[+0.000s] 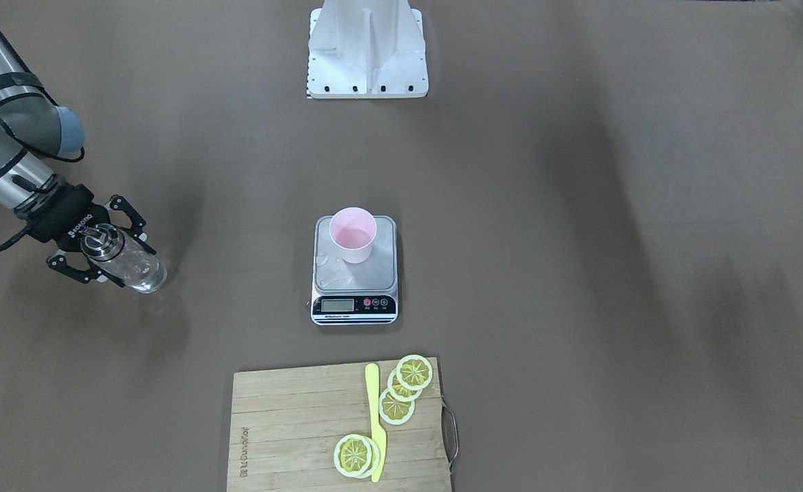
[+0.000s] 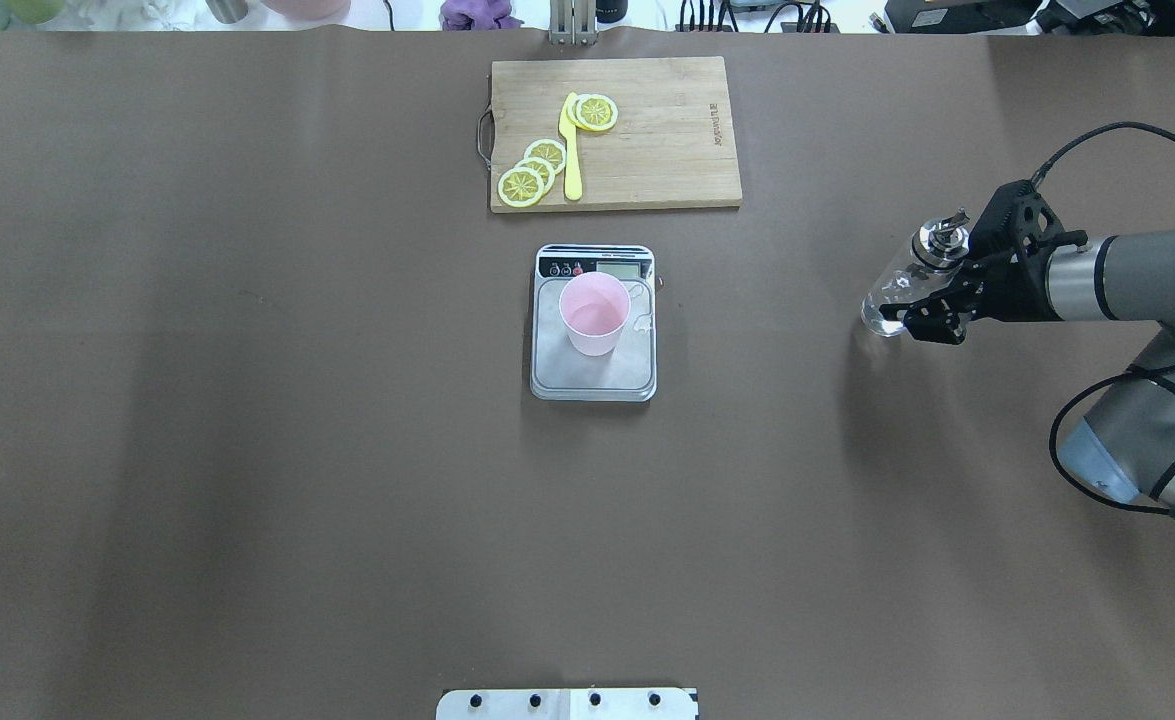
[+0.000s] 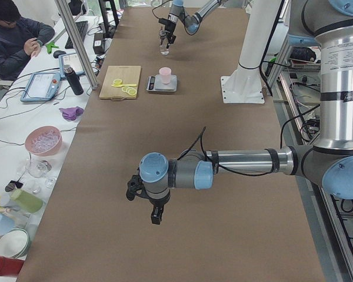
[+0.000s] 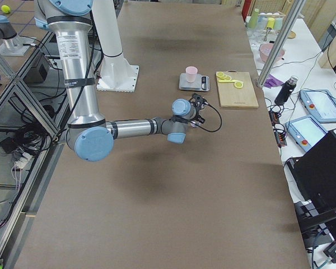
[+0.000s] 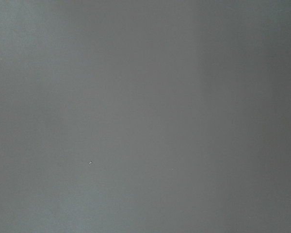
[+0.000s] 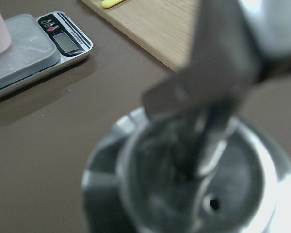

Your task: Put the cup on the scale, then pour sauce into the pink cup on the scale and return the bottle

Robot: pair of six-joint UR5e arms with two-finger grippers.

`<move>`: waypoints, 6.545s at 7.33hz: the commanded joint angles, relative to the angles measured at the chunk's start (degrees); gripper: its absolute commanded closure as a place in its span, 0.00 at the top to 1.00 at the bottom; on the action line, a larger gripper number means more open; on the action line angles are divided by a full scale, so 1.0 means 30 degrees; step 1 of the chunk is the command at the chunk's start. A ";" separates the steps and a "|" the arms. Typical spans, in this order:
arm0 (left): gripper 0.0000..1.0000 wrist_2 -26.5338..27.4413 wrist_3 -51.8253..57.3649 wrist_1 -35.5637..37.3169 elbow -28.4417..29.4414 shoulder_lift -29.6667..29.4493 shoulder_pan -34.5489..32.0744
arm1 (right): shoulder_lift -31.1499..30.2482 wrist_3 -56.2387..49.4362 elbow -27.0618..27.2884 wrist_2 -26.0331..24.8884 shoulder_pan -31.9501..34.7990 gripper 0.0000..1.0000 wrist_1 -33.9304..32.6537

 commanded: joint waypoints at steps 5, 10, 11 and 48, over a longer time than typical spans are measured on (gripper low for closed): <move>0.99 0.0000 0.0000 0.0000 0.0029 0.0000 0.0001 | -0.0114 -0.0092 -0.0063 -0.0240 -0.0435 0.00 0.0070; 0.99 0.0000 0.0000 0.0000 0.0029 0.0000 0.0001 | -0.0114 -0.0268 -0.0239 -0.0240 -0.0582 0.00 0.0070; 0.99 0.0000 0.0000 0.0000 0.0058 0.0000 0.0001 | -0.0114 -0.0268 -0.0239 -0.0240 -0.0582 0.00 0.0070; 0.99 -0.0058 0.0000 -0.0791 0.0117 0.0234 0.0030 | -0.1640 -0.4950 0.5055 0.4743 1.4213 1.00 -2.8337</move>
